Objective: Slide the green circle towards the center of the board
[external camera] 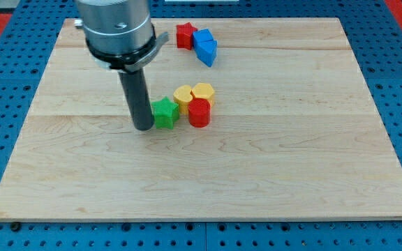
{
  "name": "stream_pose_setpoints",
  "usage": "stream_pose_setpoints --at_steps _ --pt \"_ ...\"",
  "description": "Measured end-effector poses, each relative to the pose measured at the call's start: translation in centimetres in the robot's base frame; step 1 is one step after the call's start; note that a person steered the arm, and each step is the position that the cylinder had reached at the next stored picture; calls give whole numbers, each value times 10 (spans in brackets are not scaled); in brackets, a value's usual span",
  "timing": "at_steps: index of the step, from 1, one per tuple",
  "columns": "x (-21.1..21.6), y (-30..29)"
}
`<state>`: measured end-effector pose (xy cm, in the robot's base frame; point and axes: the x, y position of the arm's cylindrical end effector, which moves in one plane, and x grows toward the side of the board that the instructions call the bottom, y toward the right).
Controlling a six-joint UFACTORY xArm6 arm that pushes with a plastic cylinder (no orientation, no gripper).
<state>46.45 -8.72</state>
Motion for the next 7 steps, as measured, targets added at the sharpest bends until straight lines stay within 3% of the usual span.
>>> stream_pose_setpoints --at_steps 2,4,5,7 --pt "0 15" --pt "-4 -41" --pt "-50 -63" --pt "-149 -23"
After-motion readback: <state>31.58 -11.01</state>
